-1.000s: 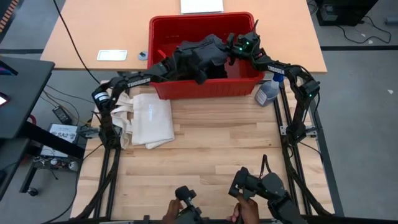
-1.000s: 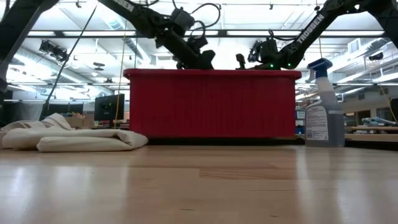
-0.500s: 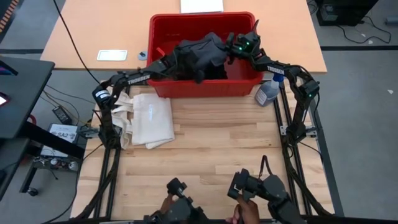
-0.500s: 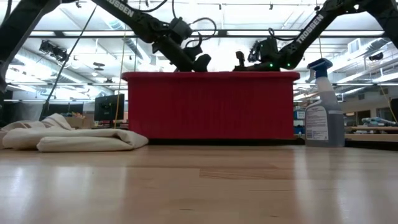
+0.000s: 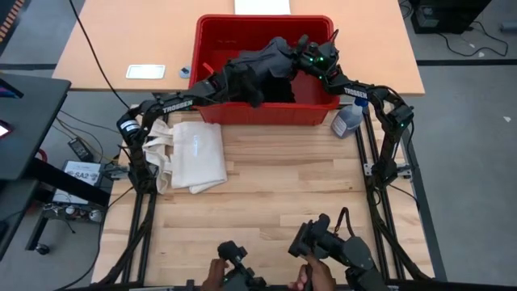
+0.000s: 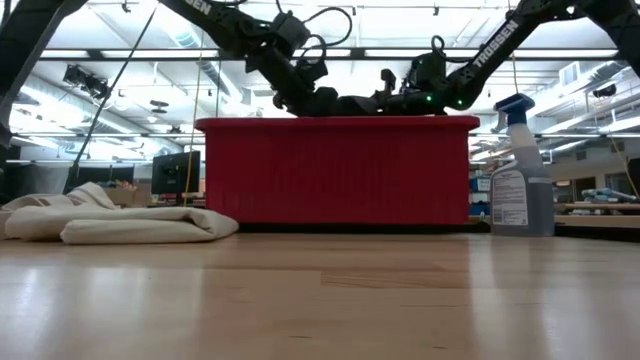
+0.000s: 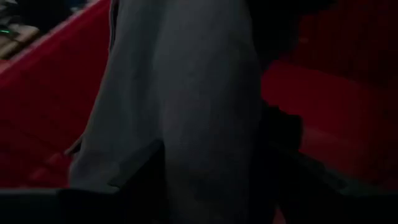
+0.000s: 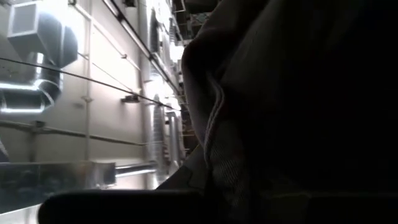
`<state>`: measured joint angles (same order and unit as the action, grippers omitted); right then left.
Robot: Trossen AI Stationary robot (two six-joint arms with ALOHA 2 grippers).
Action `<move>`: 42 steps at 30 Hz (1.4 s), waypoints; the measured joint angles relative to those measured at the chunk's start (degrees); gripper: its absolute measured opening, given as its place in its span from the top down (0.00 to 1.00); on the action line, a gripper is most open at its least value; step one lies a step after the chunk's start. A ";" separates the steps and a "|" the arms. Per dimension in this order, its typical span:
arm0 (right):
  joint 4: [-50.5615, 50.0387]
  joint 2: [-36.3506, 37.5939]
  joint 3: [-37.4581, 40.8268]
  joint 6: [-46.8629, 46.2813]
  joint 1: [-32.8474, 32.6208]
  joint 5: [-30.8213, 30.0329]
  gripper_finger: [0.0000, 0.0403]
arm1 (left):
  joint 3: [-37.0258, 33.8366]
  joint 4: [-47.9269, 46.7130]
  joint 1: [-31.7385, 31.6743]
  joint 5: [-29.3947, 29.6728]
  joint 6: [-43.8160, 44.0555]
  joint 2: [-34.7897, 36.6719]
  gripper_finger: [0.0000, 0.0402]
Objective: Sort clothes
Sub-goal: Remove the gray pants from the red bin
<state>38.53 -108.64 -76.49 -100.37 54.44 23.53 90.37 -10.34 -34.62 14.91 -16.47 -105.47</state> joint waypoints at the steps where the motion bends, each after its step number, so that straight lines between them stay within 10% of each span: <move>1: 0.39 0.00 -0.02 -0.46 -0.15 -0.17 0.89 | 0.00 -0.38 0.34 0.35 0.06 0.00 0.31; 12: 2.29 0.02 -0.02 -1.50 -1.54 2.54 0.89 | 0.24 -4.69 -2.02 5.80 5.61 -0.09 0.29; 21: 2.36 0.03 -0.07 5.50 -0.67 10.45 0.86 | 0.24 -5.92 -3.96 5.33 2.28 1.00 0.94; 34: 3.23 0.49 -0.11 23.37 8.34 33.62 0.46 | 13.35 -22.76 -6.54 0.59 -5.62 2.10 0.95; 42: 6.86 8.59 -0.11 38.58 5.92 28.94 0.40 | 22.10 -30.81 -7.51 -6.16 -5.79 2.25 0.94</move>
<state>45.39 -100.05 -76.60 -61.78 60.37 52.47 112.46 -41.15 -42.13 8.75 -22.25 -103.22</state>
